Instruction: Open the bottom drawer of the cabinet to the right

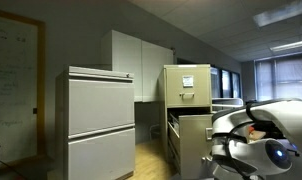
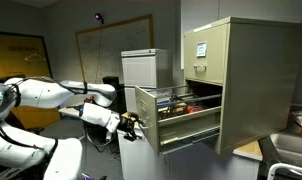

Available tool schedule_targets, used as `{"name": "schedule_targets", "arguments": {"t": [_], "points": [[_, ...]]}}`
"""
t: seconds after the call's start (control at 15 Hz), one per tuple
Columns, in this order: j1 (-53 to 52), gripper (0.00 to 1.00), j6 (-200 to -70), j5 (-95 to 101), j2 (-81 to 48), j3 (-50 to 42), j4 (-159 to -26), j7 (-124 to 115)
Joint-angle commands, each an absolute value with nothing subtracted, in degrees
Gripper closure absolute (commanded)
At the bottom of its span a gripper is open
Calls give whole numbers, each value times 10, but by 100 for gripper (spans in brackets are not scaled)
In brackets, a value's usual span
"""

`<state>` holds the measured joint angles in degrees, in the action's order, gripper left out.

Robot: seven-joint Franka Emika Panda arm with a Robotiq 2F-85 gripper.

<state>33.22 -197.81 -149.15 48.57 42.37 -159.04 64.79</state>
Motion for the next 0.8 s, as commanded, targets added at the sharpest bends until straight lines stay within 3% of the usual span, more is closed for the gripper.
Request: {"name": "schedule_targets", "arguments": {"t": [0.0, 0.2, 0.73], "points": [[310, 0, -1979, -1491, 492, 400, -1590, 679], [243, 0, -1984, -1489, 503, 363, -1590, 762], [246, 0, -1978, -1498, 540, 357, -1591, 805]]}}
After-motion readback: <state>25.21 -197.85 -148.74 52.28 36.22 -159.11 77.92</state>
